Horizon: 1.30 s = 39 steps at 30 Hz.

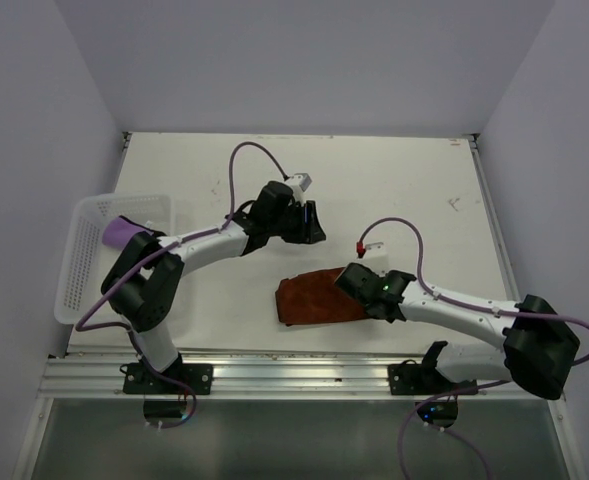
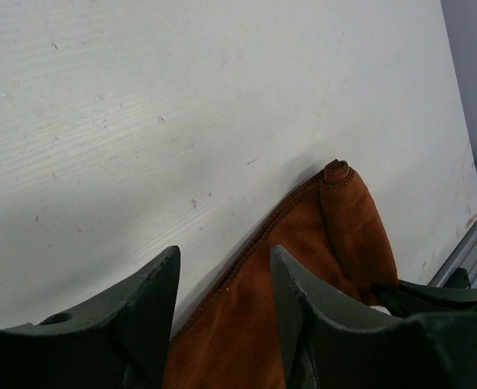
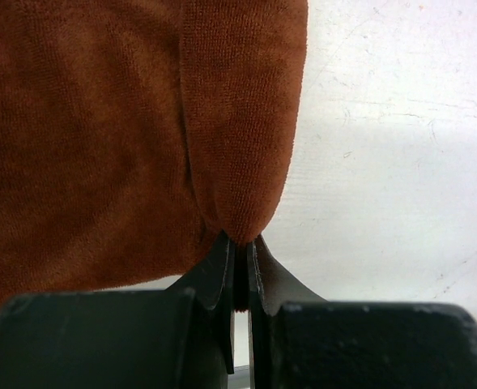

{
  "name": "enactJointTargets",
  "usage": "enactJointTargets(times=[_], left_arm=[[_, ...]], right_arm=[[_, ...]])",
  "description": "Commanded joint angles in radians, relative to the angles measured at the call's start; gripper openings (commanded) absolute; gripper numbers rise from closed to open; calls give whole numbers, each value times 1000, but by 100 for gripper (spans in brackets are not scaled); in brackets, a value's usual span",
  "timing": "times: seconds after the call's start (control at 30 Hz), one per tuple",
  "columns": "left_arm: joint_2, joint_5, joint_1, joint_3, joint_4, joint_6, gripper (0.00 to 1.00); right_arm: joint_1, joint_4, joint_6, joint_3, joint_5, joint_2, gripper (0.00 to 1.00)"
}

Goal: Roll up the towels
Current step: Roll the towel

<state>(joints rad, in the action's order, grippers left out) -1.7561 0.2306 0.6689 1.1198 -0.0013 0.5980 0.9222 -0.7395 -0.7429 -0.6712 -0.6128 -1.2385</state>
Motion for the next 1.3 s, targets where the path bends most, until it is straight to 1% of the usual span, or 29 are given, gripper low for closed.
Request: enactJointTargets(times=[0.0, 0.2, 0.4, 0.8, 1.27], left_arm=[[7, -5, -6, 48, 3, -20, 52], [26, -39, -5, 51, -54, -29, 53], [26, -56, -6, 69, -75, -30, 53], [44, -65, -6, 75, -80, -20, 54], [56, -51, -5, 55, -62, -26, 54]], right_arm=[[21, -9, -30, -37, -73, -7, 0], [37, -26, -35, -61, -99, -70, 0], [50, 8, -27, -47, -91, -93, 0], [59, -4, -18, -73, -94, -104, 0], [96, -4, -49, -82, -99, -177, 0]])
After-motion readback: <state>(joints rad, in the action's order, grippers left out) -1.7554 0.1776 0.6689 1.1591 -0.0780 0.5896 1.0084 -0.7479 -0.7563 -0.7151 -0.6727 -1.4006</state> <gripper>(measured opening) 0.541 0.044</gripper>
